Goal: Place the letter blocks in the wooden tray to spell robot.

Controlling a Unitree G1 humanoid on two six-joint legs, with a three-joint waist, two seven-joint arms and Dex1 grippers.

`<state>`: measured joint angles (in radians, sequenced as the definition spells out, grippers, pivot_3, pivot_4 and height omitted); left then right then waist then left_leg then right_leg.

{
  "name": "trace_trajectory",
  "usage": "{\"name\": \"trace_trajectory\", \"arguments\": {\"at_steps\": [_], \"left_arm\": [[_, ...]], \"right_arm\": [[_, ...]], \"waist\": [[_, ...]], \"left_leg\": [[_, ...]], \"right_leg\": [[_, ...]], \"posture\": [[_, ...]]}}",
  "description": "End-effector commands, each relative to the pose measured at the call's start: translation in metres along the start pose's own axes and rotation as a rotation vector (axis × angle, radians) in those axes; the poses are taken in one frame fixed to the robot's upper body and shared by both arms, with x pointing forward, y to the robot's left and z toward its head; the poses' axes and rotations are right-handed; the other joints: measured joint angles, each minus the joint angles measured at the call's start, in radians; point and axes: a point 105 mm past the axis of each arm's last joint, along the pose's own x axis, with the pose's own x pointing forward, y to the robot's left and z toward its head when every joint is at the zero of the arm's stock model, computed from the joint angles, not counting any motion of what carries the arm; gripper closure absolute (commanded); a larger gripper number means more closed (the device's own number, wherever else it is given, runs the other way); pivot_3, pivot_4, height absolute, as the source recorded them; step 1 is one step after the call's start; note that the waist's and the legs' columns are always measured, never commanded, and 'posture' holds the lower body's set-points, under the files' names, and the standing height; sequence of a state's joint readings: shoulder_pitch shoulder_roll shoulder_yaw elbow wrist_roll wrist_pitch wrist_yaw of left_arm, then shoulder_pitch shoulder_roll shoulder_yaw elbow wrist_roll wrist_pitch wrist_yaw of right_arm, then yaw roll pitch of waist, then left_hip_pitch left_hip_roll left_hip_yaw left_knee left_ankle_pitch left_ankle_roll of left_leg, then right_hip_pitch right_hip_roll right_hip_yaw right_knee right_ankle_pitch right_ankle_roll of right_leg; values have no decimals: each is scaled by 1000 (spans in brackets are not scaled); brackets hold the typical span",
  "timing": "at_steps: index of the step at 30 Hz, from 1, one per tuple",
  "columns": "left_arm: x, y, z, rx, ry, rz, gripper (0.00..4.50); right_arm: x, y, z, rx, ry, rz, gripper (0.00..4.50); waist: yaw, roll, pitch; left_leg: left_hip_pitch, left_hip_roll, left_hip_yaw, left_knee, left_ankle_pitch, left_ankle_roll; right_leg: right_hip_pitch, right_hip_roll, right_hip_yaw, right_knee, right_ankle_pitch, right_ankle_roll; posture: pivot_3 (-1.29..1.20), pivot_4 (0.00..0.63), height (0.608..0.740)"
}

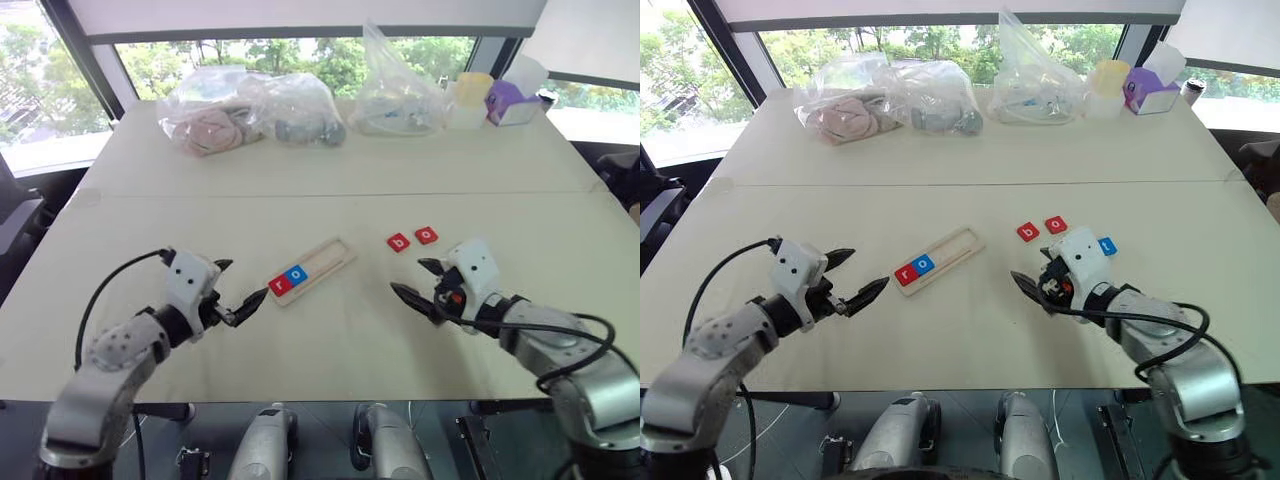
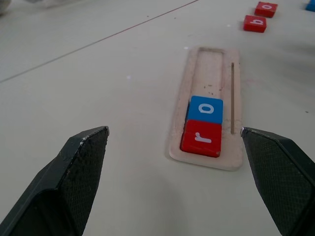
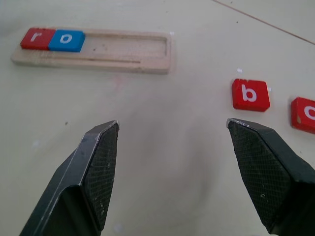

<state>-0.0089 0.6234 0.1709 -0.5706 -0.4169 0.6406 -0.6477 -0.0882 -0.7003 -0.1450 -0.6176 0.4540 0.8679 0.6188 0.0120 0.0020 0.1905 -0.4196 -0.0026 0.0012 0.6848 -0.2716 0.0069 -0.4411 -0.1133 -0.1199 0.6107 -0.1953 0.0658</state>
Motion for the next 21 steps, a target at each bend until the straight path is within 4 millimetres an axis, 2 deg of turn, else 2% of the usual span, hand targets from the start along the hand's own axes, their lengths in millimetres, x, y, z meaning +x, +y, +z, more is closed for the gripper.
{"name": "trace_trajectory", "arguments": {"at_steps": [1, 9, 15, 21], "left_arm": [[-4, -2, 16, 64, -24, -87, 0], [-2, 1, 28, 65, -20, -185, 0], [5, 6, 26, 75, 0, -196, 0], [22, 2, 19, 82, 2, -212, 0]], "right_arm": [[-10, -7, 19, -33, -39, 45, 914], [-16, -16, 32, -102, -33, 79, 914], [-17, -22, 35, -125, -51, 37, 914], [-10, -16, 32, -125, -64, 22, 914]], "waist": [[0, 0, 0], [3, -3, 2], [3, -3, 2], [5, -3, 2]], "left_leg": [[0, 0, 0, 0, 0, 0], [0, 0, 1, -1, 0, 0], [0, 0, 2, -1, 0, 0], [0, 0, 3, -1, 0, 0]], "right_leg": [[0, 0, 0, 0, 0, 0], [0, 0, 0, 1, 0, 1], [0, 0, 1, 0, 0, 2], [0, 0, 2, 1, 2, 5]], "posture": [[0, 150, 740], [0, 150, 740], [0, 150, 740], [0, 150, 740]]}}
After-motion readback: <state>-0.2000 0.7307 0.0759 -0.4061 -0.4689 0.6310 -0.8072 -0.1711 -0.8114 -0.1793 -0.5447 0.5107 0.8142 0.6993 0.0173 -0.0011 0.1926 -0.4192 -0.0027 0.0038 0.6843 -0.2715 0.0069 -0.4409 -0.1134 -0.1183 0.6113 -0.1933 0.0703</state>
